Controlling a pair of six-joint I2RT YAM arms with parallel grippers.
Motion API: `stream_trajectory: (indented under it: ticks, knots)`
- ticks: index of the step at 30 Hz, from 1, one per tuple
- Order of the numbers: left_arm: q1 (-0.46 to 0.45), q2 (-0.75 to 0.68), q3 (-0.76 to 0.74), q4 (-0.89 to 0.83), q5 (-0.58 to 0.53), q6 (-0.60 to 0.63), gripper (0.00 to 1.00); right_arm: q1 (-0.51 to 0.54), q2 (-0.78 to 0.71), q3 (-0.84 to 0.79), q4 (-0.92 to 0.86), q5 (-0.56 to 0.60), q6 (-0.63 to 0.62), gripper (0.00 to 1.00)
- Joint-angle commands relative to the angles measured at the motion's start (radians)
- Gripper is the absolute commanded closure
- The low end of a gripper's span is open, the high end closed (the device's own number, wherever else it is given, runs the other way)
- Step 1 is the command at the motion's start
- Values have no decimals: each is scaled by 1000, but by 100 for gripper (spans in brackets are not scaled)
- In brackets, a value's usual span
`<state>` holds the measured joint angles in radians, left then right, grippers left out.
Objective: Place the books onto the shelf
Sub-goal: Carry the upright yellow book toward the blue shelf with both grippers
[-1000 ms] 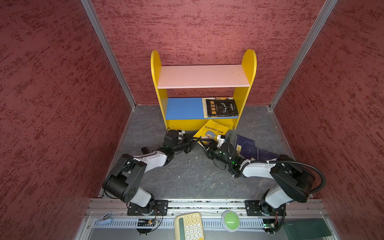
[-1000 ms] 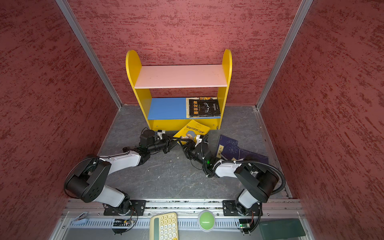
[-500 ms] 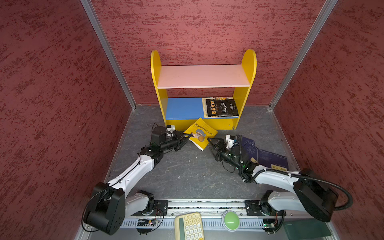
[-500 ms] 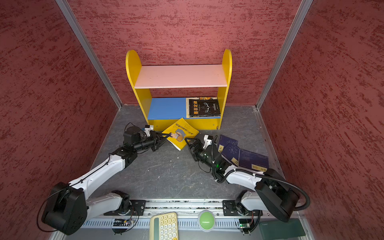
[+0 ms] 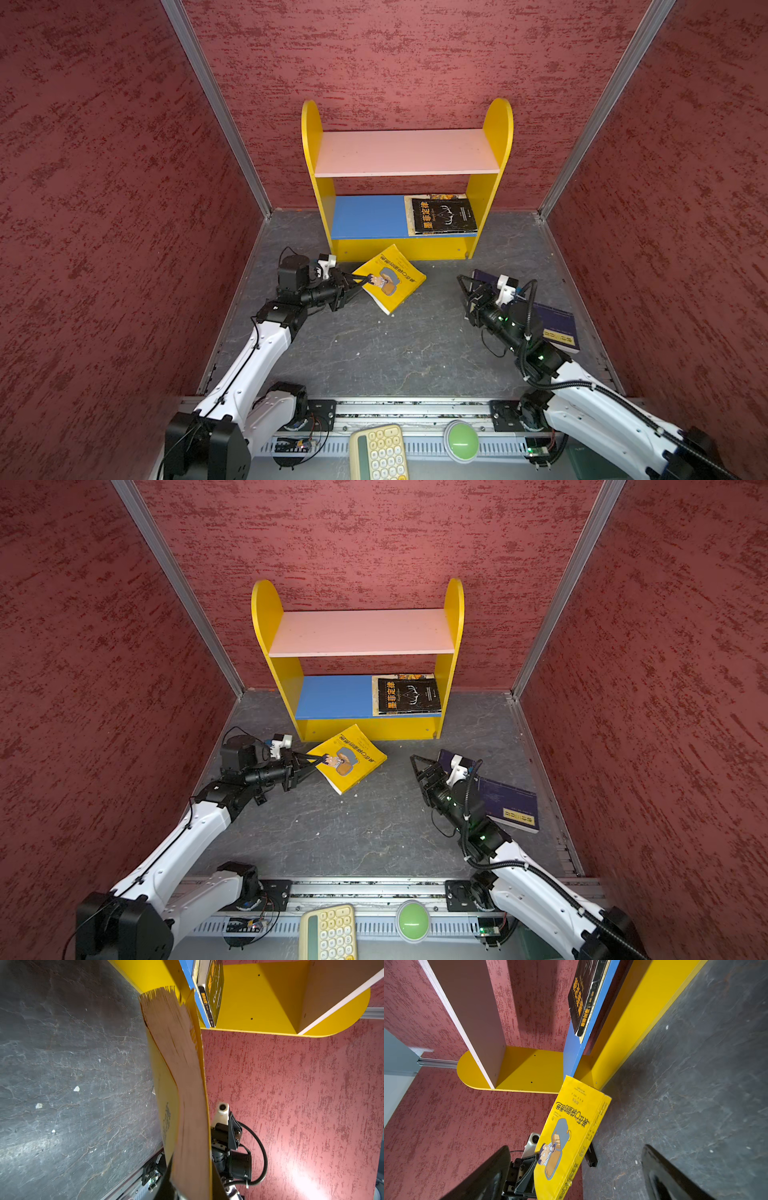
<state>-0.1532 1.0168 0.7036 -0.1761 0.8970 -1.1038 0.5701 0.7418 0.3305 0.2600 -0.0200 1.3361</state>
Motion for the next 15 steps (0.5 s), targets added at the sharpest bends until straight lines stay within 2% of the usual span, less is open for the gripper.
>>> stream_trajectory:
  ticks: [1, 6, 15]
  knots:
    - [4, 3, 85, 8, 131, 98, 100, -37, 40, 44, -44, -149, -80, 1]
    - [3, 9, 147, -96, 176, 191, 100, -83, 135, 93, 32, -312, -145, 3]
    - [1, -18, 142, -60, 284, 162, 100, -171, 250, 92, 281, -549, -106, 6]
